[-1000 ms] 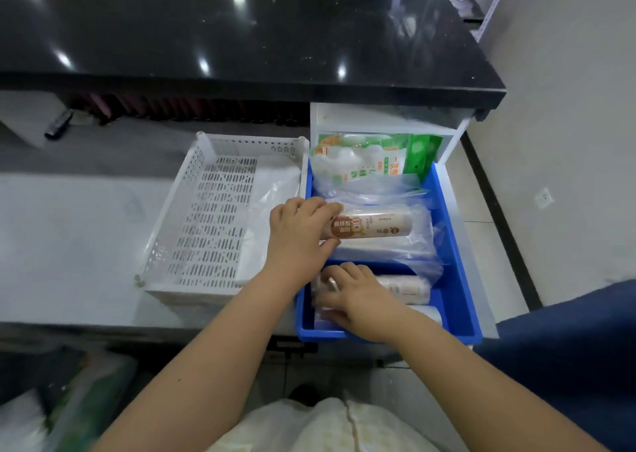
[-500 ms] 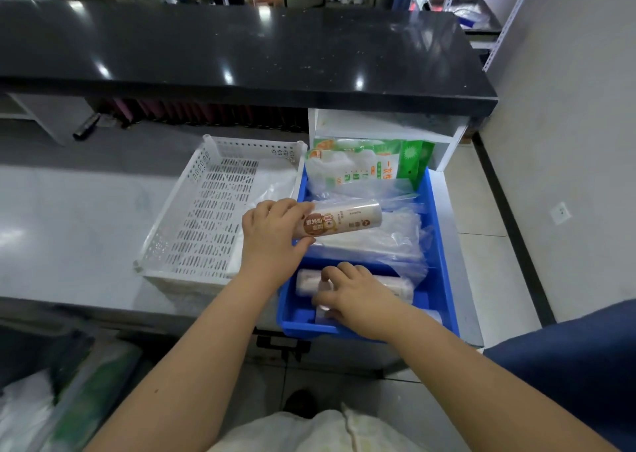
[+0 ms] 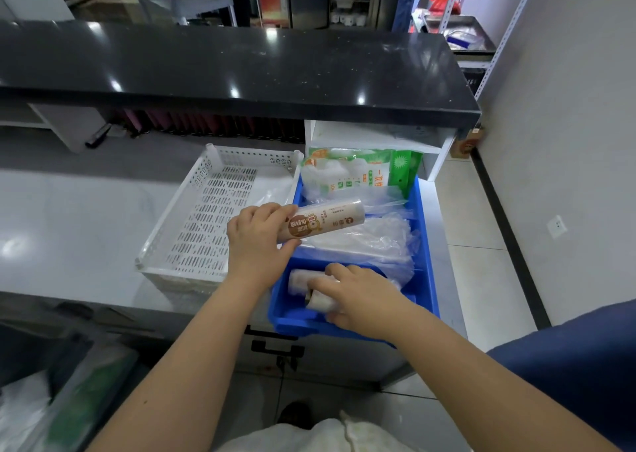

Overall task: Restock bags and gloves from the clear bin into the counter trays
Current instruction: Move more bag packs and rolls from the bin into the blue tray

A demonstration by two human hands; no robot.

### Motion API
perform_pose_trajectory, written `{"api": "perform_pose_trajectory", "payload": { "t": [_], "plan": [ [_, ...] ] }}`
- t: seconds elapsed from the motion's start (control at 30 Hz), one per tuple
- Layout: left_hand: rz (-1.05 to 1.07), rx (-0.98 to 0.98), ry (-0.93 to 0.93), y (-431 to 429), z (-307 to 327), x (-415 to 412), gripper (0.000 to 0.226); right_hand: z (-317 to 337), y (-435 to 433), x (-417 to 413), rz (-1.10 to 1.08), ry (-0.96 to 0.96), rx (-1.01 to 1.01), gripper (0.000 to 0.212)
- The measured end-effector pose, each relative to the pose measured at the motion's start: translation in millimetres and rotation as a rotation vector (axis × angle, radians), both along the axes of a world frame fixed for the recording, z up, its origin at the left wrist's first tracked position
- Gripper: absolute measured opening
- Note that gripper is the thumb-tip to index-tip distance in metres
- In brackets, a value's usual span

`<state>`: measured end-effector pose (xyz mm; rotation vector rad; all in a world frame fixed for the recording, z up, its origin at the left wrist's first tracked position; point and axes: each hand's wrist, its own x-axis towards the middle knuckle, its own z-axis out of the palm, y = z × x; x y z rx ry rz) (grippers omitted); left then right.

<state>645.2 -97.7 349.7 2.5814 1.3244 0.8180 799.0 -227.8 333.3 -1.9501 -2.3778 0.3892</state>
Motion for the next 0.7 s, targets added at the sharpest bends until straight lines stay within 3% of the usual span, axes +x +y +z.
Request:
{"api": "perform_pose_trajectory", "payload": {
  "t": [0.17, 0.3, 0.47, 0.7],
  "plan": [
    [0.001, -0.002, 0.010, -6, 1, -1, 0.054, -8, -14, -4, -0.075, 0.122, -0.005, 0.063],
    [0.003, -0.032, 0.006, -10, -3, -8, 0.055, -6, -17, -18, -0.148, 0.195, 0.115, 0.061],
    [0.009, -0.104, 0.012, -8, -7, -17, 0.054, 19, -14, -25, -0.046, 0.032, 0.345, 0.054],
    [-0.117, -0.193, 0.075, -15, -10, -10, 0.057, 63, -18, 13, -0.225, 0.056, 0.519, 0.052]
  ]
}}
